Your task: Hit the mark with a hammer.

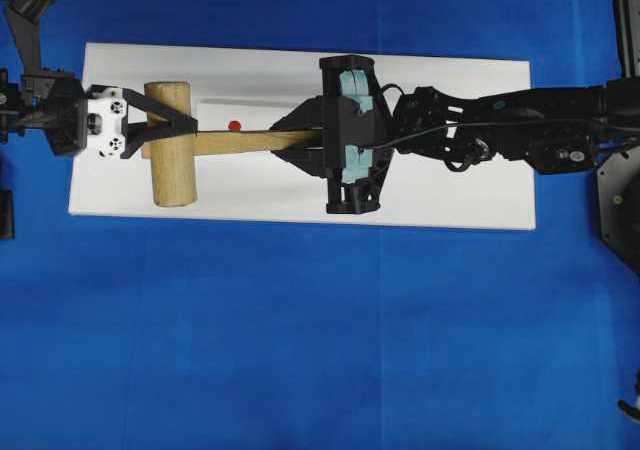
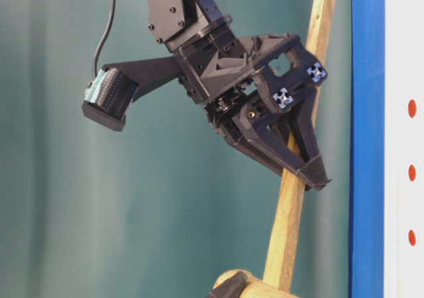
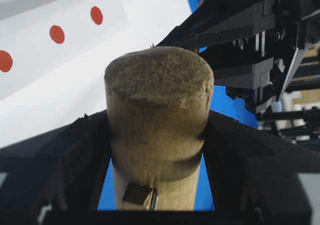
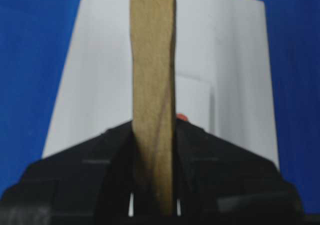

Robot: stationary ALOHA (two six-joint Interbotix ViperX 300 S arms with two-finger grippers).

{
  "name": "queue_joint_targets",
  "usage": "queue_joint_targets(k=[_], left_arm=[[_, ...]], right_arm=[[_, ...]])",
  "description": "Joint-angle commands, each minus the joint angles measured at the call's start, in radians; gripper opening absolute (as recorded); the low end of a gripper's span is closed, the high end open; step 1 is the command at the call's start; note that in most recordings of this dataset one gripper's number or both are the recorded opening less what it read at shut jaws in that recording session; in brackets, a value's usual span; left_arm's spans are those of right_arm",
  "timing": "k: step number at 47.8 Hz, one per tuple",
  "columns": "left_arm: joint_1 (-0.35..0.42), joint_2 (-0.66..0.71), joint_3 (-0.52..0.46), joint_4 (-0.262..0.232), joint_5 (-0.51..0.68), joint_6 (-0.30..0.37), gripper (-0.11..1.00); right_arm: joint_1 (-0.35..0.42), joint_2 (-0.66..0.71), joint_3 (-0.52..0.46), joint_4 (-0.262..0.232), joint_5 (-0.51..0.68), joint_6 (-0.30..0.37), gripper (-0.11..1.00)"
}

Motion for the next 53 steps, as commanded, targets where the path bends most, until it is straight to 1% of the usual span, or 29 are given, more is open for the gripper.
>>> queue_joint_targets(k=[1, 7, 22, 23, 27, 29, 31, 33, 38, 43, 53], left_arm=[[-0.003, -0.012, -0.037, 0.005, -0.014, 0.015, 0.49], [-0.002, -0.014, -0.035, 0.006, -0.012, 0.029, 0.49], [-0.002, -0.014, -0.038, 0.005, -0.014, 0.031, 0.50], [-0.002, -0.014, -0.038, 0.006, -0.012, 0.034, 0.53], [-0.002, -0.014, -0.040, 0.005, -0.012, 0.031, 0.75], [-0.002, -0.015, -0.040, 0.005, -0.012, 0.032, 0.84], [-0.002, -0.014, -0.040, 0.005, -0.011, 0.032, 0.90], [-0.002, -0.015, -0.040, 0.005, -0.011, 0.034, 0.93], [-0.002, -0.029, -0.035, 0.005, -0.009, 0.035, 0.90], [-0.002, -0.064, -0.020, 0.006, -0.003, 0.035, 0.90], [0.002, -0.184, 0.031, 0.005, 0.037, 0.037, 0.90]], right_arm=[[-0.003, -0.014, -0.017, -0.003, -0.011, 0.002, 0.07], [-0.003, -0.014, -0.017, -0.003, -0.011, 0.002, 0.07], [-0.002, -0.015, -0.015, -0.003, -0.006, 0.003, 0.07], [0.000, -0.014, -0.017, -0.003, -0.008, 0.003, 0.07], [0.000, -0.015, -0.017, 0.000, -0.008, 0.006, 0.07], [0.000, -0.015, -0.017, 0.000, -0.009, 0.009, 0.07], [0.000, -0.017, -0.015, 0.000, -0.011, 0.011, 0.07], [0.002, -0.021, -0.014, 0.002, -0.011, 0.014, 0.07], [0.006, -0.040, 0.003, 0.002, -0.011, 0.014, 0.07], [0.009, -0.080, 0.043, 0.003, -0.012, 0.015, 0.07], [0.020, -0.190, 0.149, 0.031, -0.037, 0.017, 0.07]])
